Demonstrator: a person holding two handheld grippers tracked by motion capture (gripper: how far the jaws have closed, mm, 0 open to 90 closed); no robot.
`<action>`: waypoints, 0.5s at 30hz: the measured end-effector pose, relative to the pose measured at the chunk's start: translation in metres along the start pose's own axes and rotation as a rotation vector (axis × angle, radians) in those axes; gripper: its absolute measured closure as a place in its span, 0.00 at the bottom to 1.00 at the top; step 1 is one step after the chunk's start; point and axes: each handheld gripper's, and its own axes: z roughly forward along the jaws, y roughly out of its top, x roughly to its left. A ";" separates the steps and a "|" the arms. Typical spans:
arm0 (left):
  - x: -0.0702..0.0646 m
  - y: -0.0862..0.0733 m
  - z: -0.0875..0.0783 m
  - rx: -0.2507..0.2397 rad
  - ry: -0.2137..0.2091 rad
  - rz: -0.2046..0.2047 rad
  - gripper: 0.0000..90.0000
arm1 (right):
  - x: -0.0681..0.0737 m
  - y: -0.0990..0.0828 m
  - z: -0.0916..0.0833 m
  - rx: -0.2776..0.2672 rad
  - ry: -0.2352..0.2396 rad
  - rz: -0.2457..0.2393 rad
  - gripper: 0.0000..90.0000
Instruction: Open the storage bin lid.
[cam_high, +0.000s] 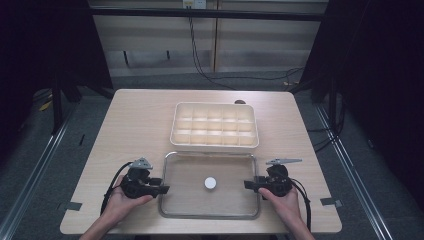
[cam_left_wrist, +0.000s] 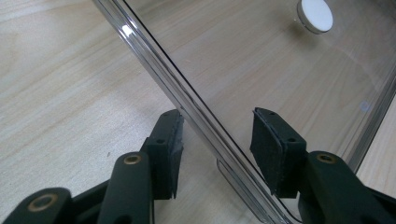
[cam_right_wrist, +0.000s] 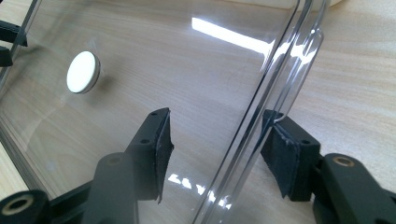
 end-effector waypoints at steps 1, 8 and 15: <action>0.001 0.000 0.001 -0.001 -0.003 0.001 0.59 | 0.000 0.000 0.000 0.000 -0.002 0.000 0.49; 0.001 0.001 0.004 0.011 0.000 0.002 0.55 | -0.001 -0.001 0.003 -0.002 0.000 0.012 0.47; 0.000 0.000 0.008 0.023 0.007 0.004 0.49 | 0.001 -0.003 0.003 -0.018 -0.035 -0.008 0.40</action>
